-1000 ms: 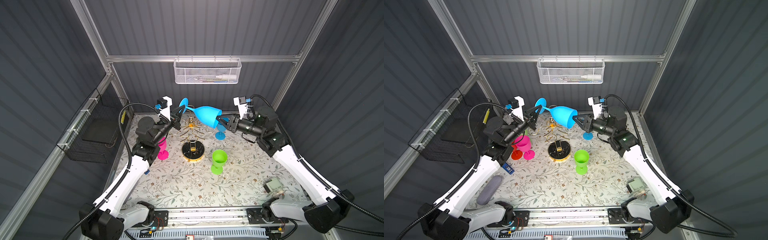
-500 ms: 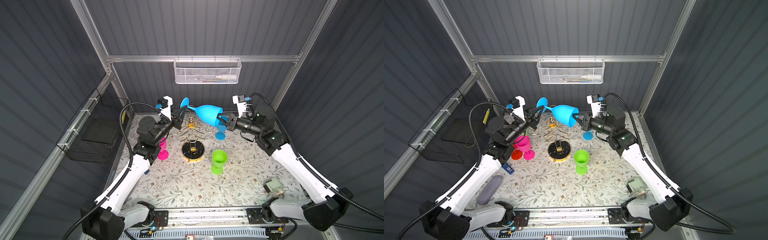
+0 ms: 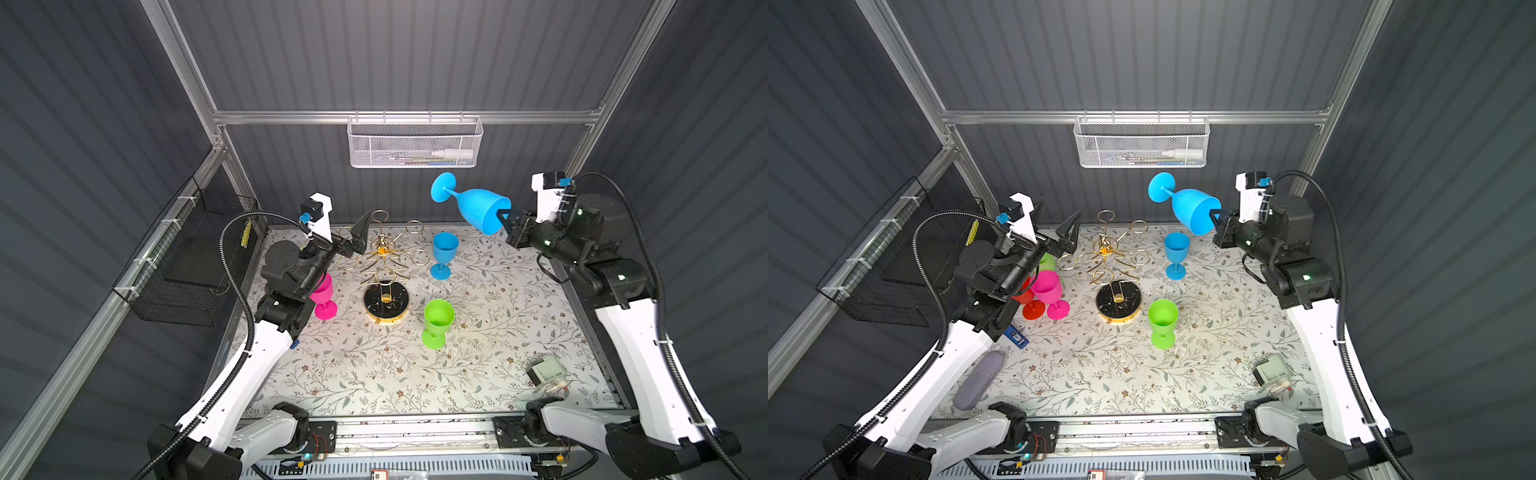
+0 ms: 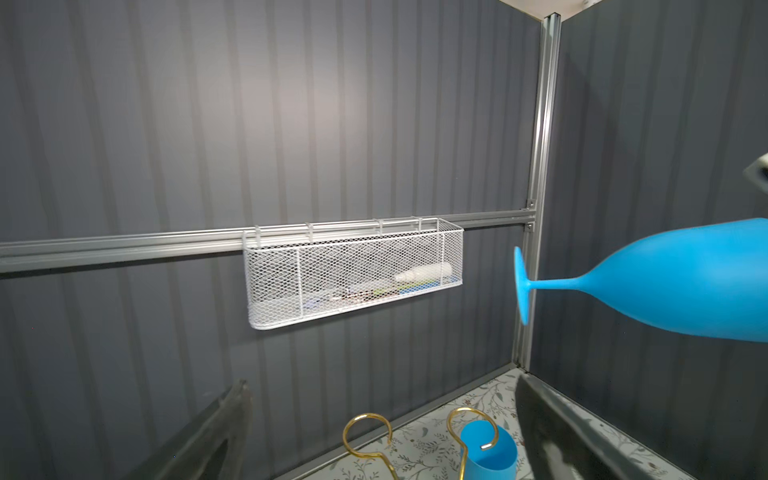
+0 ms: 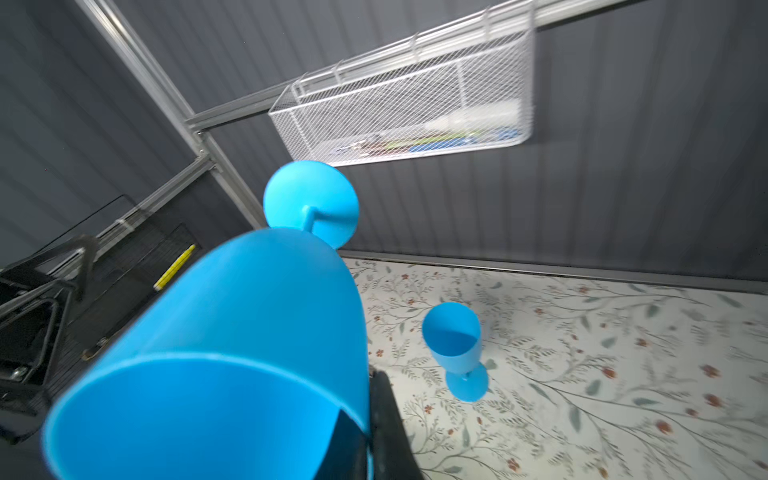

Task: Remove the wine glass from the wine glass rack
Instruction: 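Open the left gripper off the foot while the right holds the glass, then lower the blue glass upright beside the other blue glass with the right gripper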

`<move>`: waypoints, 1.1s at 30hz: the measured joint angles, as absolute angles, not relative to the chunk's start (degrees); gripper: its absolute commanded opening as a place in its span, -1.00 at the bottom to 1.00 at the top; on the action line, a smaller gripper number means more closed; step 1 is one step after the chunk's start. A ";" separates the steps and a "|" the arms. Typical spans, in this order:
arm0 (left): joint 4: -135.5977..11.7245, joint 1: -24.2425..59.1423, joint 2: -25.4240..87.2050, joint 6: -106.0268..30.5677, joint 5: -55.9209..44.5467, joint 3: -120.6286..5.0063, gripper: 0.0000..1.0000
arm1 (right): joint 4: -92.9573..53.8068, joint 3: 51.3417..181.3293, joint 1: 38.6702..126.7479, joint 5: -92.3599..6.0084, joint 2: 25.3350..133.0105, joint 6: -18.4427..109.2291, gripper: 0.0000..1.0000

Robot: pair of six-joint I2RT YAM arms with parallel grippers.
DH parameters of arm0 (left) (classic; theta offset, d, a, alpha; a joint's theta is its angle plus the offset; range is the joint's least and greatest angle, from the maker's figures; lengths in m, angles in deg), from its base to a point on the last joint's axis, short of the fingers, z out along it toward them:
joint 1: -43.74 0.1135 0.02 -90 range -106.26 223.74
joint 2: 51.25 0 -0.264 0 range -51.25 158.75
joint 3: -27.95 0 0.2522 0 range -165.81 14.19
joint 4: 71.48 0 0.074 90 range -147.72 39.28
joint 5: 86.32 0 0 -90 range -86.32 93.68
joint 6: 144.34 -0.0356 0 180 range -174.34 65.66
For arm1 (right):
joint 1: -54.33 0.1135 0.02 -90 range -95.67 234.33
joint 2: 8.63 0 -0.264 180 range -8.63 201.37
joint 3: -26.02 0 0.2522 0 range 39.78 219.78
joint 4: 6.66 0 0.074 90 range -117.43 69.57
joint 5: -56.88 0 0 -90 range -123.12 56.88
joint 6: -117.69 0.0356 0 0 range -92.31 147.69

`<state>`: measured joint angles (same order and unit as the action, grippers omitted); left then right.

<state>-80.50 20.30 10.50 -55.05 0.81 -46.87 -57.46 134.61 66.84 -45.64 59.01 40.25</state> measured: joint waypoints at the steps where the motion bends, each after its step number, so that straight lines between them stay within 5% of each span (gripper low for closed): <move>1: -80.68 20.63 9.85 -56.01 2.08 -46.19 1.00 | -61.29 136.82 66.84 -42.88 58.79 38.55 -1.00; 11: -81.57 29.28 8.45 -56.66 4.83 -41.88 0.99 | -86.68 139.11 66.64 -30.34 61.24 31.88 -1.00; 33: -73.51 29.48 2.75 -56.75 11.94 -40.35 0.99 | -84.26 135.96 72.76 -31.41 90.29 31.49 -1.00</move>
